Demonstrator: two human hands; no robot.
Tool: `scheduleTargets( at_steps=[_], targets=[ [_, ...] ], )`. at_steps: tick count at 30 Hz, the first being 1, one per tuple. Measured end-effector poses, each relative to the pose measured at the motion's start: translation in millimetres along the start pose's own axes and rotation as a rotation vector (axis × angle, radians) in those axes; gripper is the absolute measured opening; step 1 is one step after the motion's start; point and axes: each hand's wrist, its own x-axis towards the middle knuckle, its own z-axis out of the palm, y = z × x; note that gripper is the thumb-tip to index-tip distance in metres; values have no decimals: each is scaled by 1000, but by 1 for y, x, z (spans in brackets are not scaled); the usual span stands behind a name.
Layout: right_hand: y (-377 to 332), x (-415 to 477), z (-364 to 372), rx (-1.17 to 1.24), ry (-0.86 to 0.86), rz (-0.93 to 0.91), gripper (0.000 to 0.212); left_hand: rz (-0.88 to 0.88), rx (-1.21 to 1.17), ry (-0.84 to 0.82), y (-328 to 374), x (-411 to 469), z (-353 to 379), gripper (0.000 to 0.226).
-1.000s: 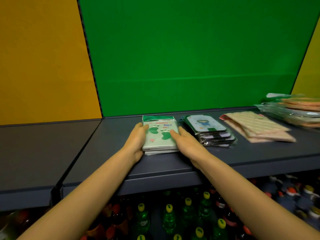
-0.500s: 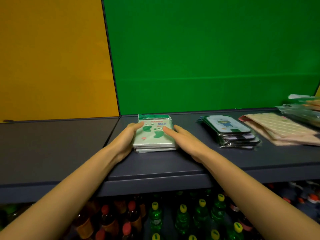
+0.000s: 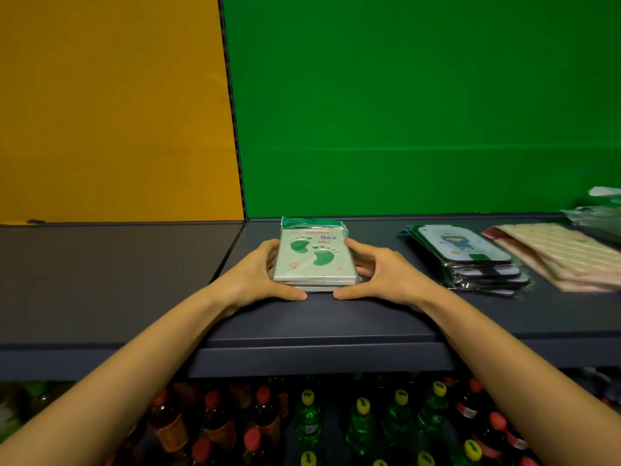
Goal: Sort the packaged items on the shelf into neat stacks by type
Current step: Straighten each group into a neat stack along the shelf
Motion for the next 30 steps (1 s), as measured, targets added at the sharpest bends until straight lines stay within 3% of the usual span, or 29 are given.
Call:
scheduleTargets(
  at_steps=[10, 15, 22, 30],
  targets=[
    [2, 9, -5, -4, -8, -20, 101, 4, 31, -5, -8, 9, -9, 108],
    [3, 8, -5, 56, -51, -38, 98, -7, 37, -26, -5, 6, -5, 94],
    [9, 6, -5, 141, -79, -67, 77, 48, 142, -49, 7, -5, 8, 80],
    [13, 10, -5, 126, -87, -83, 77, 69, 72, -59, 0, -1, 5, 74]
  ],
)
